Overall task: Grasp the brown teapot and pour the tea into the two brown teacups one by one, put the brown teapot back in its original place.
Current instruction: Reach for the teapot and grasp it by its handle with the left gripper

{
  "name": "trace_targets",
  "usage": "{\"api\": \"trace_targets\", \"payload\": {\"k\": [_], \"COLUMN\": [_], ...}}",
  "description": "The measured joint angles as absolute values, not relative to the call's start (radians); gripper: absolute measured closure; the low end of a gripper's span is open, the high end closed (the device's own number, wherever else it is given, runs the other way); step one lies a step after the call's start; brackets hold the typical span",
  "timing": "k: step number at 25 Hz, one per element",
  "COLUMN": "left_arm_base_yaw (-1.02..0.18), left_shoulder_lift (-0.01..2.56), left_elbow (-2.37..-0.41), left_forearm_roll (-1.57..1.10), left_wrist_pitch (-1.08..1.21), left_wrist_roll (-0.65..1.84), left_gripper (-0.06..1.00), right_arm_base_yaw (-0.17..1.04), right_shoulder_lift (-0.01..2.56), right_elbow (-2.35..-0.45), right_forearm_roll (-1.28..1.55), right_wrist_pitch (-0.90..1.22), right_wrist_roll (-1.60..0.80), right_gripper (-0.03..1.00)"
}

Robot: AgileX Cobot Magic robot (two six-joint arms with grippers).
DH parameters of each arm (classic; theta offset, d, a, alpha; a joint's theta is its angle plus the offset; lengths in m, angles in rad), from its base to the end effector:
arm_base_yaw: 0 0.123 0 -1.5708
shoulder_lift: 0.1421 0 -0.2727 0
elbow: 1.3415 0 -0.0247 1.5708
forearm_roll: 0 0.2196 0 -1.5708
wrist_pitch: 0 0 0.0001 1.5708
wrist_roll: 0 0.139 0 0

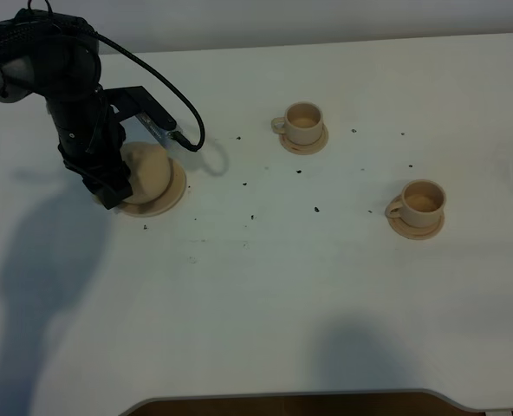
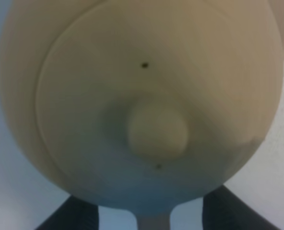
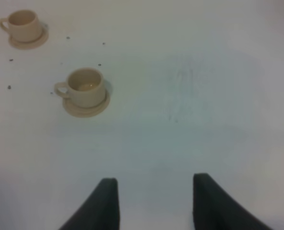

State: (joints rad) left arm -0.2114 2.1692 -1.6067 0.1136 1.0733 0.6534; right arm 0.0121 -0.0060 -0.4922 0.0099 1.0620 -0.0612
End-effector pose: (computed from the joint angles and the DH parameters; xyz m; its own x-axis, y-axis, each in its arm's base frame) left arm 0.3880 -0.0691 0.1075 -0.6085 0.7922 0.0458 0.7923 0.6032 0.0919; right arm 0.0227 0.0015 0.2381 -0.4569 -0.0619 -0.8874 -0.0456 0.9979 -0.0461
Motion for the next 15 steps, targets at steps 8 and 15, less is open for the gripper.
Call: {"api": "trace_targets", "payload": {"k": [8, 15], "left_arm_base_yaw": [-0.211, -0.214], "left_shoulder_lift": [2.169, 2.169], "left_elbow": [-1.607, -1.607], "left_forearm_roll": [0.121, 0.120], "left_wrist_pitch": [1.071, 1.075], "left_wrist_roll": [0.651, 0.650], "left_gripper": [0.71, 0.83], "right_arm_base_yaw": [0.012, 0.012], "right_shoulder_lift": [-0.006, -0.006], "right_elbow": [-0.492, -0.492], "right_forearm_roll": [0.010, 0.010], "right_wrist_pitch": [1.062, 1.062], "right_wrist_roll": [-0.061, -0.061], "right_gripper": [0.58, 0.58]}}
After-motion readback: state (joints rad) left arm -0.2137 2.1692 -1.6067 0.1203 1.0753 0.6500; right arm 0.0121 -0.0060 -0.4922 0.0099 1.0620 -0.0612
